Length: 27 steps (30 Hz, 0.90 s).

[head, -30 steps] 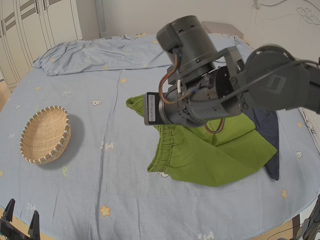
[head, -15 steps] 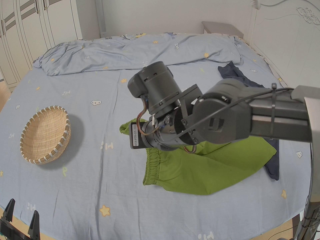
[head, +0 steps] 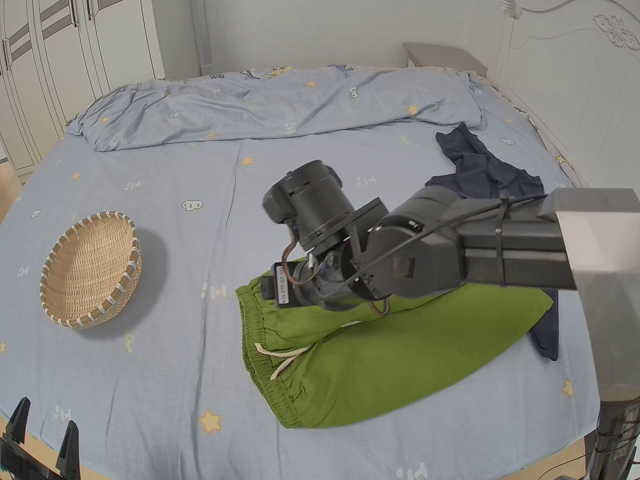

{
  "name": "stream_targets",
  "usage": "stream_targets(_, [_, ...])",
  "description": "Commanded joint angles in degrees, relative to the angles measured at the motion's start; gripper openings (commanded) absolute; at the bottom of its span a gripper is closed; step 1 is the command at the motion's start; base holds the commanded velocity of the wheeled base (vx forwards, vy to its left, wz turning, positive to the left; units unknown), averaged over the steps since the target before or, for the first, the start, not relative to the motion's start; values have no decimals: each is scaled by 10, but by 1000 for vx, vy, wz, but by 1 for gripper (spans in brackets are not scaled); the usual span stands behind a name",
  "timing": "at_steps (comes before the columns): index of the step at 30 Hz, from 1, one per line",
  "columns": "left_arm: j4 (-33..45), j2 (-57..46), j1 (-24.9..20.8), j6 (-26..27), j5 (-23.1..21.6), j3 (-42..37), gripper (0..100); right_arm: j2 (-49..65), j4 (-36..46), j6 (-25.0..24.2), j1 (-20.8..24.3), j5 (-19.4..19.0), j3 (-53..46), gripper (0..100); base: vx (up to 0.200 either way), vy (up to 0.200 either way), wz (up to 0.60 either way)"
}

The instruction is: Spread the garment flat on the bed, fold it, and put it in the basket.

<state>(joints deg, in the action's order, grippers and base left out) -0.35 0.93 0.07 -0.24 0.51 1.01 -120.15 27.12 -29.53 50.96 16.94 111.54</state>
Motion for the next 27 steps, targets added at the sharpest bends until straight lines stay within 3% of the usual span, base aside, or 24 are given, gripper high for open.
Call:
stream_targets(1, [0,-9,0,1,0,-10,100,65,-2,-2,-49,-4,-40,100,0,0,0])
stream_targets(6, [0,-9,0,8,-2,-10,100,156,-41,-11,-102,-6,-107,100,0,0,0])
stream_targets(15, [-15,-8,0,12,-4,-1,100,258,-135,-19,-130,-6,-253,100,0,0,0])
stream_targets(18, [-45,65,-22,-85,-10,182,100,261,-153,-18,-133,-2,-281,100,0,0,0])
stream_targets(19, [-32,116,-40,-168,-10,282,100,260,-163,-18,-136,4,-290,100,0,0,0])
stream_targets(20, [8,170,-56,-219,-18,361,100,260,-170,-18,-142,8,-296,100,0,0,0])
stream_targets(21, [8,170,-56,-219,-18,361,100,260,-170,-18,-142,8,-296,100,0,0,0])
stream_targets(22, [66,246,-75,-216,-33,402,100,262,-170,-19,-145,20,-307,100,0,0,0])
stream_targets(23, [66,246,-75,-216,-33,402,100,262,-170,-19,-145,20,-307,100,0,0,0])
stream_targets(24, [98,320,-97,-218,-44,404,100,267,-171,-16,-158,42,-316,100,0,0,0])
stream_targets(25, [98,320,-97,-218,-44,404,100,267,-171,-16,-158,42,-316,100,0,0,0])
stream_targets(27, [95,430,-117,-223,-53,372,100,273,-172,-20,-177,70,-323,100,0,0,0])
